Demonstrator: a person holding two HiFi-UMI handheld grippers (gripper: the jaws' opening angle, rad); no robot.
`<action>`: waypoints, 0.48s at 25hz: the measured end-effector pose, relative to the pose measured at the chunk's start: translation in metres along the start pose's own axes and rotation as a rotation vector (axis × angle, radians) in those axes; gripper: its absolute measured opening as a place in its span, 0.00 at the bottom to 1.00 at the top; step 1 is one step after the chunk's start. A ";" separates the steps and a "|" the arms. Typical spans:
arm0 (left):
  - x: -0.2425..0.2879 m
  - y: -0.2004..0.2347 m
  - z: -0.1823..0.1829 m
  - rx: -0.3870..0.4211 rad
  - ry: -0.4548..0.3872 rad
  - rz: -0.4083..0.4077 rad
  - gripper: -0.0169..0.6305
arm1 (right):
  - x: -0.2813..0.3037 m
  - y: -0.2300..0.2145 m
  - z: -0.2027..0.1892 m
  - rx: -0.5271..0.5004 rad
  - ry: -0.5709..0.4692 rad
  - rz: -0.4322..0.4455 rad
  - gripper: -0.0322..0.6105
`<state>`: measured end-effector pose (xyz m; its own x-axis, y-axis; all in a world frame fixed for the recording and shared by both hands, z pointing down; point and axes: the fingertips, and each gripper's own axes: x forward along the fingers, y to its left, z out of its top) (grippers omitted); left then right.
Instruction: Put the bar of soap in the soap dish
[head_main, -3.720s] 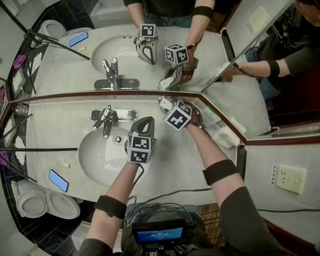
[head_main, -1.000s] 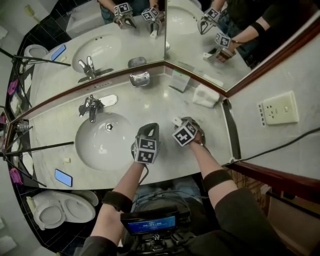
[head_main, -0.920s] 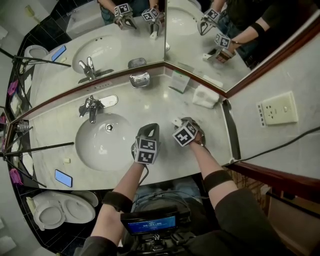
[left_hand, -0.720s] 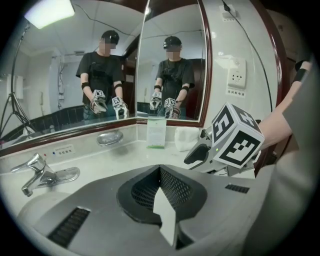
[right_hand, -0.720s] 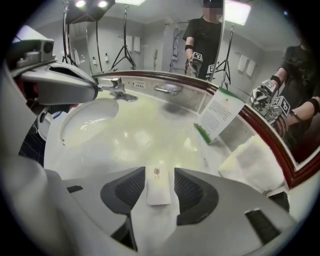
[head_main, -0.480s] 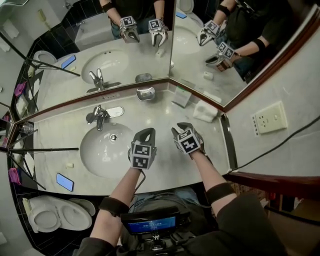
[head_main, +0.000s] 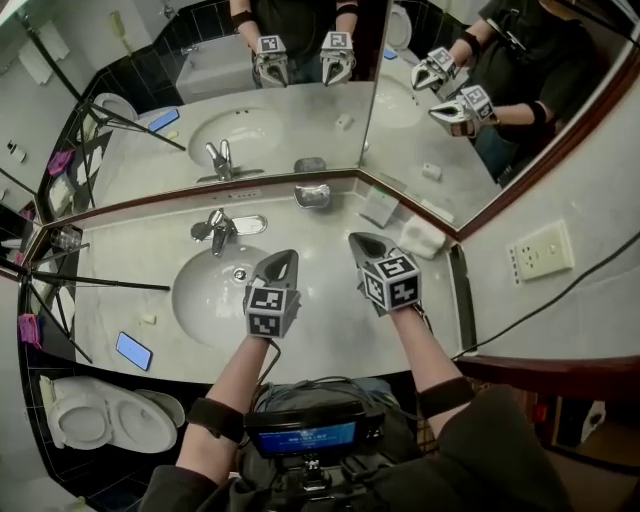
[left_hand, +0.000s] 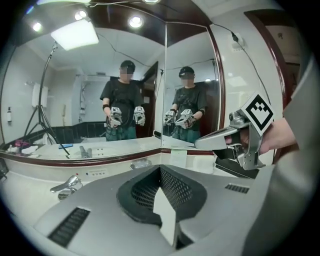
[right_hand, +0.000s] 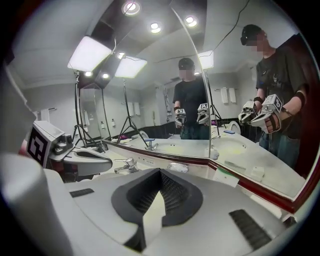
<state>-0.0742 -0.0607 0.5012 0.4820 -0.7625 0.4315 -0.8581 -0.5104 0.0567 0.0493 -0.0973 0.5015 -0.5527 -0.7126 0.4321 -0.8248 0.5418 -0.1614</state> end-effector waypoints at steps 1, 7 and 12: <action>-0.003 0.004 -0.001 -0.005 -0.001 0.009 0.03 | -0.001 0.001 0.001 0.002 -0.005 -0.001 0.07; -0.018 0.020 -0.008 -0.038 -0.005 0.045 0.03 | -0.004 0.005 -0.009 0.001 0.006 -0.019 0.07; -0.024 0.023 -0.011 -0.052 -0.005 0.053 0.03 | -0.009 0.007 -0.015 -0.015 0.023 -0.031 0.07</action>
<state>-0.1078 -0.0497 0.5018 0.4367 -0.7899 0.4305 -0.8903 -0.4481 0.0807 0.0506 -0.0807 0.5097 -0.5236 -0.7192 0.4567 -0.8397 0.5262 -0.1341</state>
